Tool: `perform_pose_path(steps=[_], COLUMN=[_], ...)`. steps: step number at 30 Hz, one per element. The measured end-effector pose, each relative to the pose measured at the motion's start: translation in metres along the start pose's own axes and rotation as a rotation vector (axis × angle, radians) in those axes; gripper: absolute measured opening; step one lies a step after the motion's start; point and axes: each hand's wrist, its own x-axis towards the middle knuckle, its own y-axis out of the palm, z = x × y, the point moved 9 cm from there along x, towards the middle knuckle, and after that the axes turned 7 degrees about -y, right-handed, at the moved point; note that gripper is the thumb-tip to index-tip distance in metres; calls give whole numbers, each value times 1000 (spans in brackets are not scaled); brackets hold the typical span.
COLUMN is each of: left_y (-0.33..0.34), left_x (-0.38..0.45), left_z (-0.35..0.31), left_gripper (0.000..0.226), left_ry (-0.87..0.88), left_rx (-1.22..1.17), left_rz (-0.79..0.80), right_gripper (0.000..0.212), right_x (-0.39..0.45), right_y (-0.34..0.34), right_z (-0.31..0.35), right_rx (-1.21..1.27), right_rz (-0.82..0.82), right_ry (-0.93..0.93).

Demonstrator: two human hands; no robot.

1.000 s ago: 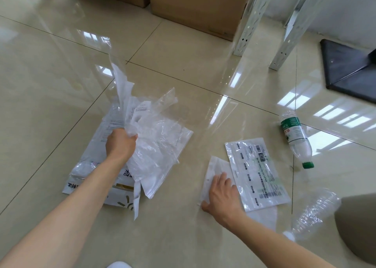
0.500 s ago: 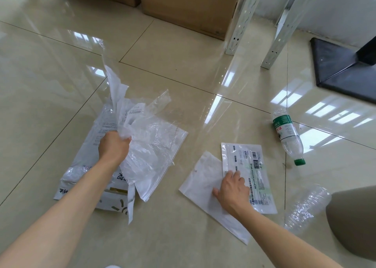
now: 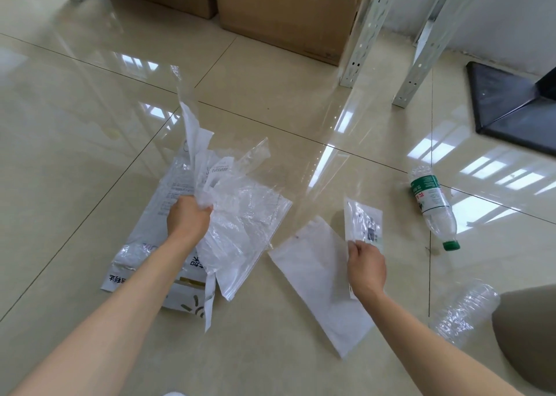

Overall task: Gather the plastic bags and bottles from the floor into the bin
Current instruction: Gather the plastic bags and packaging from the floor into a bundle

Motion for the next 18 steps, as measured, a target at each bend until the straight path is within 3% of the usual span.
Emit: perform_pose_path(steps=[3,5,11,14,18], left_y=[2,6,10,18,20], left_x=[-3,-5,-8,-13,-15], left_z=[-3,-5,-6,-4,-8], left_gripper=[28,27,35,46,46], left_ry=[-3,1,-7,-60,-52], left_rx=[-5,-4,-195,-398,-470], left_rz=[11,27,99,272,412], right_gripper=[29,25,39,50,51], right_x=[-9,-21,-59,-67,-67], right_y=[-12,-8,40,73,93], right_z=[65,118,227,238,238], right_rx=[100,215,183,75,43], right_rz=[-107,-82,247,443,515], right_ry=[-184,-318,-606,-662,-722])
